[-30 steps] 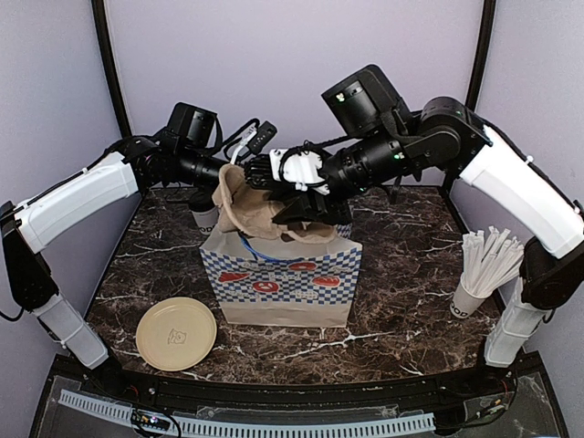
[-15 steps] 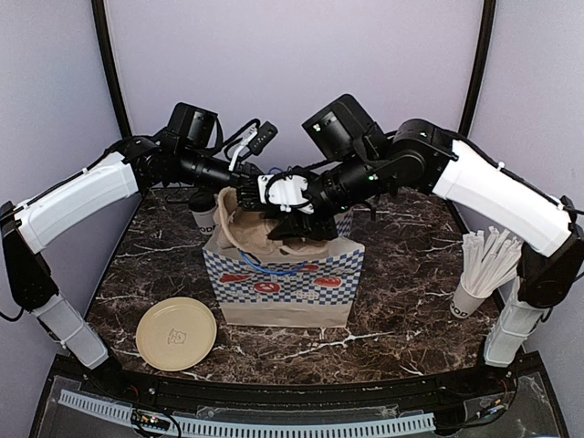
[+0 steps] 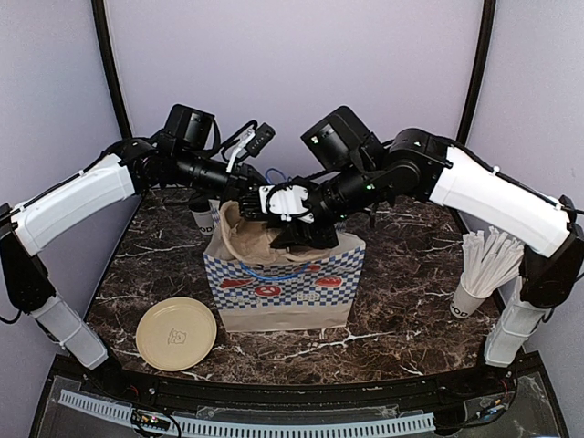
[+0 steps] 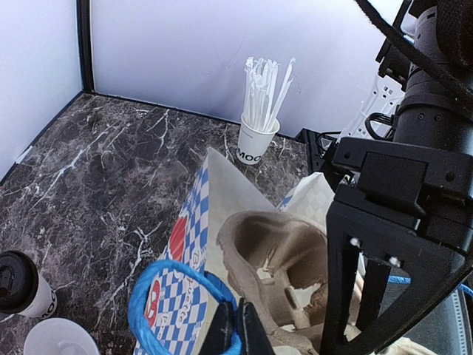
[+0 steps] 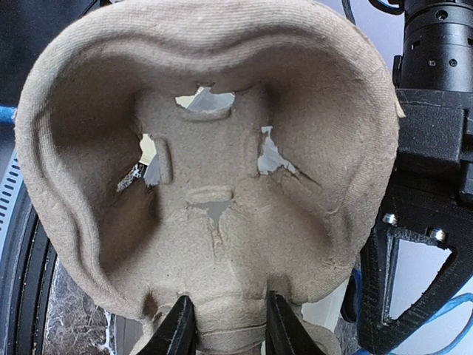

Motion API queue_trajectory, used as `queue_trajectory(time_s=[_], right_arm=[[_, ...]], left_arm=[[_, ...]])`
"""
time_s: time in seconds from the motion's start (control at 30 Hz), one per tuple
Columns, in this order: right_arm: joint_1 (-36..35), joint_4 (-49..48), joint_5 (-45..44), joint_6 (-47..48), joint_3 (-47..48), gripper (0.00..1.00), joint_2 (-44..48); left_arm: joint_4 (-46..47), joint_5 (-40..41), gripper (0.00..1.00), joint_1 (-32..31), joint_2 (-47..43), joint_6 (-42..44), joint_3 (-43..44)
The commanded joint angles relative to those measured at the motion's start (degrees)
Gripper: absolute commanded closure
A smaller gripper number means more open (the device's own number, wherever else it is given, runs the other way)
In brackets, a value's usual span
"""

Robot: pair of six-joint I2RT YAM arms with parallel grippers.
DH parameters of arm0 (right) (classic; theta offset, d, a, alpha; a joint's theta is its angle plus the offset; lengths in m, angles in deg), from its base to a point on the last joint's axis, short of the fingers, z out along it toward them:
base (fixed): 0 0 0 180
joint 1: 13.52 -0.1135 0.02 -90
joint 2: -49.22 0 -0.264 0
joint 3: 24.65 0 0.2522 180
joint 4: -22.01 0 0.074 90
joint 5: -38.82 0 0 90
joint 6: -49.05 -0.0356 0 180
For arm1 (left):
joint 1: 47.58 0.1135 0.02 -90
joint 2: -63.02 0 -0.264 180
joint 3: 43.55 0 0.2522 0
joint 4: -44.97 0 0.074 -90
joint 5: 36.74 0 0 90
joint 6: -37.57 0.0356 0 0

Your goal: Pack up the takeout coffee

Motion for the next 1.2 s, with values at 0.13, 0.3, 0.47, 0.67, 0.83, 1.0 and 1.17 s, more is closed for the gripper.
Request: queue_trajectory(time_s=[0.13, 0.3, 0.47, 0.67, 0.83, 1.0, 1.17], right_arm=[[-1.7, 1.5, 3.4, -0.5, 1.8, 0.69, 0.8], [-2.0, 3.3, 5.2, -0.3, 8.3, 0.69, -2.7], [-2.0, 2.4, 3.9, -0.1, 8.3, 0.70, -3.4], [-1.4, 0.4, 1.9, -0.5, 4.7, 0.70, -2.6], [0.6, -1.0, 2.5, -1.1, 2.5, 0.70, -2.0], [0.8, -1.0, 2.0, -1.6, -0.6, 0.70, 0.0], [0.9, -1.8, 0.3, -2.1, -4.3, 0.70, 2.1]], left_arm=[[1.6, 0.4, 1.00, -0.2, -2.9, 0.9, -1.2], [1.5, 0.2, 1.00, -0.2, -2.4, 0.9, -1.1], [1.2, 0.2, 1.00, -0.2, -2.6, 1.1, -1.0], [0.8, 0.5, 1.00, -0.2, -2.8, 1.6, -1.2], [1.1, 0.3, 1.00, -0.2, -2.6, 1.4, -1.2], [1.8, 1.0, 1.00, -0.2, -3.2, 1.2, -1.2], [2.1, 1.7, 1.00, -0.2, -3.7, 1.4, -2.1]])
